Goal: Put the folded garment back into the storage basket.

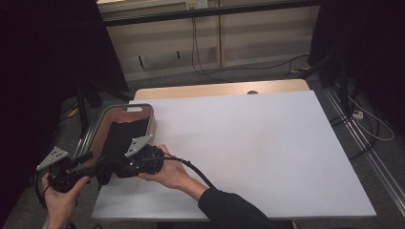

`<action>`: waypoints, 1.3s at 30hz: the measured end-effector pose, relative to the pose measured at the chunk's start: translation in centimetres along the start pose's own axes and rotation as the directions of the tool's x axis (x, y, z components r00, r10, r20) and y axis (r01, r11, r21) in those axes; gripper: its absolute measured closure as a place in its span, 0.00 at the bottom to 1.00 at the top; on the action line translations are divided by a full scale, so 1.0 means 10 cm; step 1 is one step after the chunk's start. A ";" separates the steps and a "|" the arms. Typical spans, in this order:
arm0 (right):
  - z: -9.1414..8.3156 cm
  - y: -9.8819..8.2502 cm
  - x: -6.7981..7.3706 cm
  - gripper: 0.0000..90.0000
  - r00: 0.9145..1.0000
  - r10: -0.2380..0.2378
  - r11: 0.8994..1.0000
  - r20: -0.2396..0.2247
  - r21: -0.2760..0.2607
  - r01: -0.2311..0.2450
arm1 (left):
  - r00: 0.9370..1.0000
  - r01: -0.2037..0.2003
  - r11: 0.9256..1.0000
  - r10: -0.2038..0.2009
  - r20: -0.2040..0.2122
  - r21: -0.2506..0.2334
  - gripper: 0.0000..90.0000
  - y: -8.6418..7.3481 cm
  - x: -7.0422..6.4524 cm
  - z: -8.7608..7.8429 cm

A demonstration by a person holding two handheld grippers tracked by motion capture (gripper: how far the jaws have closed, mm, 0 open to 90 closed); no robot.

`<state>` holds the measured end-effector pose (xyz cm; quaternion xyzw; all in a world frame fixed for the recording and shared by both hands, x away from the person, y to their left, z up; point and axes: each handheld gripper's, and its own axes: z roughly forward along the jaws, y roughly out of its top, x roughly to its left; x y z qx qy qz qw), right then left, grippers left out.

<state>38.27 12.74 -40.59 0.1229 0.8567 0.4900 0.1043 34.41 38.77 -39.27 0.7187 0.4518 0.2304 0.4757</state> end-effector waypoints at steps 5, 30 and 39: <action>-0.01 0.01 -0.01 0.79 1.000 0.020 1.000 -0.023 -0.006 -0.020 | 0.997 -0.021 1.000 0.020 0.068 0.021 0.89 -0.01 0.01 0.02; 0.16 0.18 -0.07 0.96 0.989 0.124 0.992 -0.074 -0.021 -0.126 | 1.000 0.001 0.997 0.001 -0.022 0.074 0.95 0.21 0.55 0.26; 0.11 0.13 -0.24 0.97 0.990 0.132 0.991 -0.047 0.015 -0.131 | 1.000 -0.013 0.996 0.014 -0.009 0.092 0.94 0.18 0.51 0.25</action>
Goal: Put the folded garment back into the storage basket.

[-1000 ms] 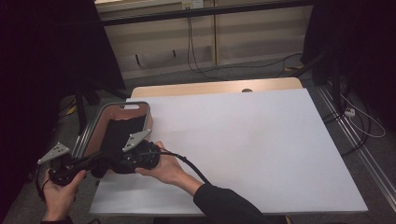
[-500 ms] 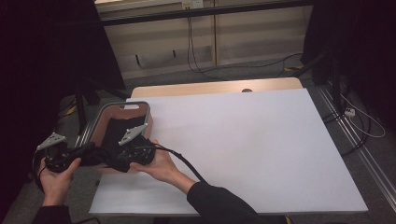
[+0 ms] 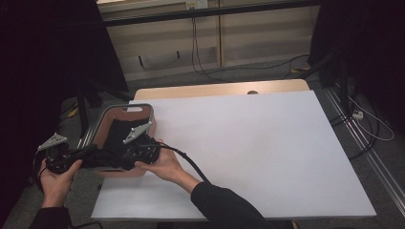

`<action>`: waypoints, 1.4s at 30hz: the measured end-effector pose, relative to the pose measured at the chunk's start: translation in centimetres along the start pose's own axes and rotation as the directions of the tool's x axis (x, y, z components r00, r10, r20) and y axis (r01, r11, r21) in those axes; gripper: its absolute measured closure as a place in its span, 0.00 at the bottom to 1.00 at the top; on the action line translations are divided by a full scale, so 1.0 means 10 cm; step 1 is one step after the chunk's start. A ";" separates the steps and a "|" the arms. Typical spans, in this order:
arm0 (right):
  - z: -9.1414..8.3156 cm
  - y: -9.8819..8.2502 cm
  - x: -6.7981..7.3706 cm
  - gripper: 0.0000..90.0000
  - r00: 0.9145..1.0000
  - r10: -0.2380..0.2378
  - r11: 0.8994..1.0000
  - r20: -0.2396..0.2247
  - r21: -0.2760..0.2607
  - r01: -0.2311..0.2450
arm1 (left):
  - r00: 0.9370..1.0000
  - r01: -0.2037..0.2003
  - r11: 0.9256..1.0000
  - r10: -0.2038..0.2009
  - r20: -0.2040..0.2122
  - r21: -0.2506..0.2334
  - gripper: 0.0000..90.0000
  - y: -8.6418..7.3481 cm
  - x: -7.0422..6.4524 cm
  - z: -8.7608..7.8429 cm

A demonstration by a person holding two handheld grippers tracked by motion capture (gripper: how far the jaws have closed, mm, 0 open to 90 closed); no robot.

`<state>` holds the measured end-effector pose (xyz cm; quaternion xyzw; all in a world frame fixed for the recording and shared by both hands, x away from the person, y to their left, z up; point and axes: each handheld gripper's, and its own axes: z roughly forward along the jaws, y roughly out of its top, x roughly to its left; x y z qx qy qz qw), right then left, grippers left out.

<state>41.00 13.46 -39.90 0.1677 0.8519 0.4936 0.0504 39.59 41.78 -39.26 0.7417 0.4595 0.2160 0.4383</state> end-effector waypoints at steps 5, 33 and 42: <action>-0.01 -0.04 -0.11 0.97 1.000 -0.006 1.000 0.019 0.027 0.006 | 1.000 -0.014 1.000 0.014 0.015 0.019 0.94 -0.02 -0.07 0.03; -0.08 -0.10 -0.10 0.70 0.997 0.000 0.999 0.074 -0.037 0.002 | 0.998 0.012 0.998 -0.015 -0.057 -0.058 0.56 -0.03 -0.05 0.02; -0.27 -0.12 -0.12 0.55 0.995 -0.001 0.995 0.103 -0.103 0.012 | 0.993 0.034 0.992 -0.047 -0.110 -0.120 0.22 -0.01 -0.12 -0.04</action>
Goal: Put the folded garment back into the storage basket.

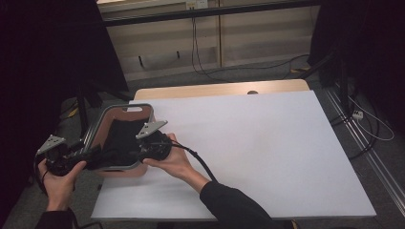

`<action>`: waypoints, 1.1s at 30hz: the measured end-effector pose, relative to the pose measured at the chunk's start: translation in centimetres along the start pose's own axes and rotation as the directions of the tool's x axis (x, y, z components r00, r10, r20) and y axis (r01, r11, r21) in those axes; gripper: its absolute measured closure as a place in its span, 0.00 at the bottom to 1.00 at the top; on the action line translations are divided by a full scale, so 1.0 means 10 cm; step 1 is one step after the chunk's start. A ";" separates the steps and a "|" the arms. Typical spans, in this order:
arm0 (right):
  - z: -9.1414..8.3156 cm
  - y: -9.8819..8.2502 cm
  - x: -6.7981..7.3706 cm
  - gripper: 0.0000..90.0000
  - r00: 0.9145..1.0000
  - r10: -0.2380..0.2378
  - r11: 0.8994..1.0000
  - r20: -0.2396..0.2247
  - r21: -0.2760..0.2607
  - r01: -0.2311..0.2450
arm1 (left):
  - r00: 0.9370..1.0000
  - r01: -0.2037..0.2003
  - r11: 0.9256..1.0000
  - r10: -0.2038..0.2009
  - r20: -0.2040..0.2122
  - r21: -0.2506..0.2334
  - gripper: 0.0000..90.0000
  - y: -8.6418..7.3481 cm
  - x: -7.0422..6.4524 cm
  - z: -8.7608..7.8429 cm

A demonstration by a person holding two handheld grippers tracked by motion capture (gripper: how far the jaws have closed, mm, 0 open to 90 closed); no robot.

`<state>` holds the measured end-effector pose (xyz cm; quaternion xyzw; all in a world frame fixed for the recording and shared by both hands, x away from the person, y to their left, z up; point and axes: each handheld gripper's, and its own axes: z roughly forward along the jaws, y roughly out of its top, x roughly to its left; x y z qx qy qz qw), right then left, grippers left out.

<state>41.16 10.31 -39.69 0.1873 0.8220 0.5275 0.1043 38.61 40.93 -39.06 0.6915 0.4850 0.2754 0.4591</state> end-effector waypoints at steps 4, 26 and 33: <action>-0.05 -0.03 -0.02 0.45 1.000 0.012 1.000 -0.002 -0.017 -0.012 | 1.000 -0.025 1.000 0.025 -0.003 -0.003 0.17 0.01 -0.07 -0.04; -0.18 -0.11 -0.02 0.14 0.999 0.040 0.999 0.030 0.002 -0.040 | 0.996 -0.065 0.996 0.068 0.057 -0.056 0.05 -0.05 -0.34 -0.16; -0.23 -0.16 -0.02 0.12 0.998 0.041 0.999 0.054 0.003 -0.041 | 0.994 -0.071 0.995 0.076 0.081 -0.065 0.04 -0.05 -0.42 -0.18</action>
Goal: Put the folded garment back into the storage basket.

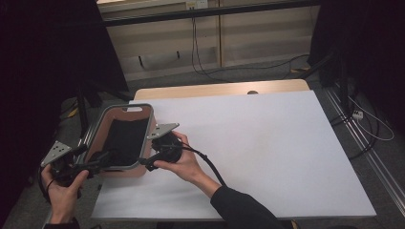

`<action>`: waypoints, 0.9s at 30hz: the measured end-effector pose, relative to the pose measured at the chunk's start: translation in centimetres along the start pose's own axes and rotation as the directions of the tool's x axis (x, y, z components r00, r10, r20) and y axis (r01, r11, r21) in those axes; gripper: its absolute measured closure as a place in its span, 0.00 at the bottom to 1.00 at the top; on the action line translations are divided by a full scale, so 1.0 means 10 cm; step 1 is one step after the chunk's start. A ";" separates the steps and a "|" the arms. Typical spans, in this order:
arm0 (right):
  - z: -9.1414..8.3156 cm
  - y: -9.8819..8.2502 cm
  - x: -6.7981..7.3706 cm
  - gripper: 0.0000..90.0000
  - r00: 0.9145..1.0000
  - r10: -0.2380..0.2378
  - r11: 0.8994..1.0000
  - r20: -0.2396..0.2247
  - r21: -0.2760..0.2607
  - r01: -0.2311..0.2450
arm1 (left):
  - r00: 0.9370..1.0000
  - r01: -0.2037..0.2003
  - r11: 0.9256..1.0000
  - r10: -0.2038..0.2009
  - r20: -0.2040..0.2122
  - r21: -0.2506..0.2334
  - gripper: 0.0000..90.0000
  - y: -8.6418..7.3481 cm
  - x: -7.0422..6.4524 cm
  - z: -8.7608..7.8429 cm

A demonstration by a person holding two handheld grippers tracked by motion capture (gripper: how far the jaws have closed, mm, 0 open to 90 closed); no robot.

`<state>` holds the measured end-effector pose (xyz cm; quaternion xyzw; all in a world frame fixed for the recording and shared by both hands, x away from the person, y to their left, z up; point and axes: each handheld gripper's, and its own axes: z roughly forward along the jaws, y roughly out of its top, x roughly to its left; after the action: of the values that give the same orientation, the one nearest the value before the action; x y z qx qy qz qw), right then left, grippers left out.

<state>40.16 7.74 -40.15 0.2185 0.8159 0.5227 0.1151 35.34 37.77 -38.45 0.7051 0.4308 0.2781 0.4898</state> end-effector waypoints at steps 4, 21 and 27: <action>-0.03 -0.03 -0.02 0.10 1.000 0.004 1.000 0.029 0.003 -0.004 | 1.000 -0.008 1.000 0.008 0.008 -0.001 0.04 0.01 -0.07 0.01; -0.32 -0.20 -0.12 0.08 0.984 -0.006 0.998 0.178 0.067 -0.006 | 0.996 -0.065 0.997 0.064 0.066 0.027 0.06 0.05 -0.49 0.09; -0.46 -0.30 -0.17 0.10 0.978 -0.018 0.995 0.209 0.104 -0.004 | 0.994 -0.077 0.996 0.074 0.077 0.043 0.06 0.04 -0.65 0.15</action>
<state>39.05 2.12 -40.98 0.2754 0.8261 0.4532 0.1909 33.61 31.34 -38.46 0.7419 0.3914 0.2598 0.4785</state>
